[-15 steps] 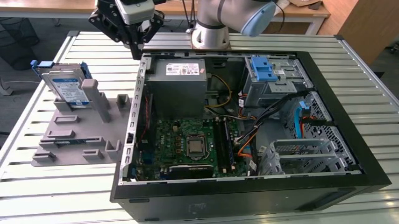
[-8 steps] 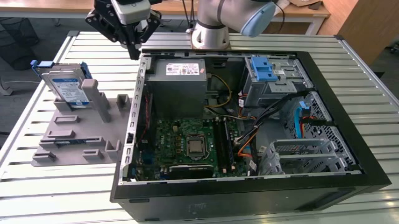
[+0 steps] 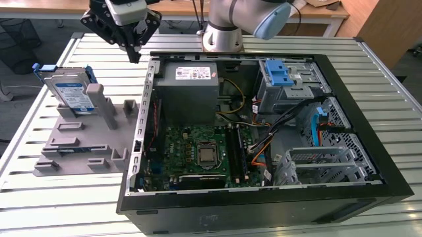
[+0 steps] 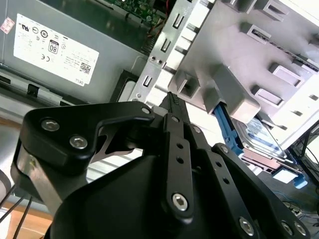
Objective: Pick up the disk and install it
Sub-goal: 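Reach for the disk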
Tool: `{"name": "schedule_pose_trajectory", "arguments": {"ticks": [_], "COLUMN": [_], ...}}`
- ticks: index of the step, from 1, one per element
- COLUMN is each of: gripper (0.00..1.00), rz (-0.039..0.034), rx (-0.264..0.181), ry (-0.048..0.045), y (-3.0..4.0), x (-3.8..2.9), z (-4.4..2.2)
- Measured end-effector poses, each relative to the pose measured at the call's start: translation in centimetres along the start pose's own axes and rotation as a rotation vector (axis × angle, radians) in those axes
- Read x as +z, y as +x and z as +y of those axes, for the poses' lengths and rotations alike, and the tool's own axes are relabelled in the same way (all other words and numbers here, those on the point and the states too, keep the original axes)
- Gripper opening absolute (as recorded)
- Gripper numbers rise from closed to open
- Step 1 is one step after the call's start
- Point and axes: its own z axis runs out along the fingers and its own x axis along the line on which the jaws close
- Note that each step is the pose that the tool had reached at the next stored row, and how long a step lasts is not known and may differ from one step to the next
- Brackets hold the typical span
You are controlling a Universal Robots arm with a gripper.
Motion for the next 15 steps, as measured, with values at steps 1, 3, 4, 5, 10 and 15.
{"name": "schedule_pose_trajectory", "arguments": {"ticks": [1,3,4,5,10,15], "gripper": [0.11,0.11,0.11,0.11,0.11,0.11], "rz": [0.0001,0.0001,0.0001,0.0,0.0001,0.0001], "rx": [0.0,0.0,0.0,0.0,0.0,0.0], "ry": [0.0,0.0,0.0001,0.0,0.0,0.0], "y": [0.16,0.48,0.62,0.75,1.51,1.56], "x": [-0.01,-0.01,-0.01,0.0,-0.01,-0.01], "z": [0.02,0.14,0.2,0.27,0.36,0.36]}}
